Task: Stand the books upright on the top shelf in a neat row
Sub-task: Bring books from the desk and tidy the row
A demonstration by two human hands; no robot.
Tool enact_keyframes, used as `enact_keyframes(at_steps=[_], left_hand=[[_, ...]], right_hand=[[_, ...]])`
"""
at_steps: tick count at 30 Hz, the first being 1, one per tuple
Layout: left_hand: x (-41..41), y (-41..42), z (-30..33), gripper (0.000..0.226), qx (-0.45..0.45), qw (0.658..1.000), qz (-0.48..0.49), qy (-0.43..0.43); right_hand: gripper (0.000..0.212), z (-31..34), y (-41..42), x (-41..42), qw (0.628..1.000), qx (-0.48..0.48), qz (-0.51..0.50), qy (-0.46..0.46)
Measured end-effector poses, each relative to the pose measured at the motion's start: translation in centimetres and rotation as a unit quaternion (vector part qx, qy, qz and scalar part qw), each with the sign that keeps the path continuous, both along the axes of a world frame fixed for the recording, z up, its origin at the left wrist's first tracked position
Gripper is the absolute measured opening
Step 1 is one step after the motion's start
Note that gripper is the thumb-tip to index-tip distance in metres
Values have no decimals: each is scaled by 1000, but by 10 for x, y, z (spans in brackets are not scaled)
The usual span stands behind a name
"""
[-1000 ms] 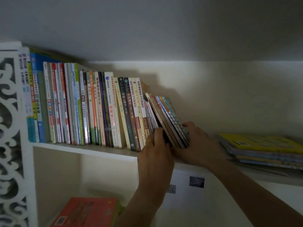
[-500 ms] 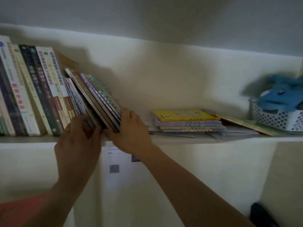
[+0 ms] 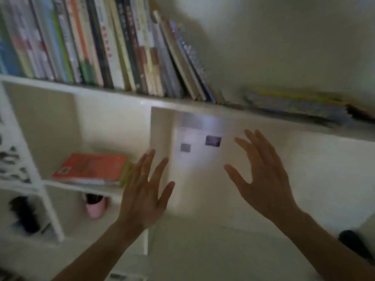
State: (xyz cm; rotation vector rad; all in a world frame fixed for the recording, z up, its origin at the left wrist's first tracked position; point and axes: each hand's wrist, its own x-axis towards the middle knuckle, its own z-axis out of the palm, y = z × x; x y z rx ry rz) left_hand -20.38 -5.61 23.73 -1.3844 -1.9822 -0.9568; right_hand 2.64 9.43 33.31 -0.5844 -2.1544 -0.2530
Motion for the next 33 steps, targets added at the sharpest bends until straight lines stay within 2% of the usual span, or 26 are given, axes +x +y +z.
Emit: enact_keyframes(at_steps=[2, 7, 9, 11, 13, 16, 17, 20, 23, 25, 26, 28, 30, 31, 33], left_hand=[[-14, -34, -37, 57, -64, 997, 42, -22], [-39, -126, -108, 60, -165, 970, 137, -117], [-48, -150, -117, 57, -191, 951, 156, -185], [-63, -166, -120, 56, -195, 917, 172, -302], [-84, -174, -118, 54, -142, 882, 183, -410], [-124, -173, -104, 46, -20, 846, 200, -494], [-140, -170, -97, 47, 13, 825, 207, -526], [-194, -156, -83, 66, 64, 755, 209, -618], [-234, -136, -90, 99, 85, 711, 165, -678], [-246, -121, -91, 97, 118, 676, 137, -715], [-248, -115, -88, 92, 138, 657, 126, -730], [-249, -108, -90, 82, 168, 618, 101, -762], [-253, -105, -95, 77, 175, 587, 75, -787], [-255, -106, -95, 75, 177, 573, 62, -798], [-257, -108, -89, 67, 190, 546, 40, -815]], right_hand=[[58, -28, -21, -12, 999, -10, 21, -30], [55, -106, -86, -73, 978, -167, 102, -68], [57, -125, -108, -99, 963, -214, 136, -91], [54, -136, -125, -128, 948, -248, 165, -110], [51, -139, -142, -165, 917, -339, 178, -114], [52, -138, -157, -231, 824, -533, 150, -119], [53, -138, -159, -255, 803, -571, 122, -118], [58, -140, -153, -320, 786, -615, 16, -67], [63, -142, -137, -371, 769, -637, -59, -17], [56, -140, -129, -391, 748, -661, -64, 13], [44, -138, -128, -397, 715, -695, -47, 64], [21, -132, -132, -404, 593, -790, 5, 159], [6, -128, -139, -410, 504, -845, 42, 174], [13, -131, -141, -415, 484, -856, 47, 176], [29, -137, -142, -424, 482, -852, 46, 200]])
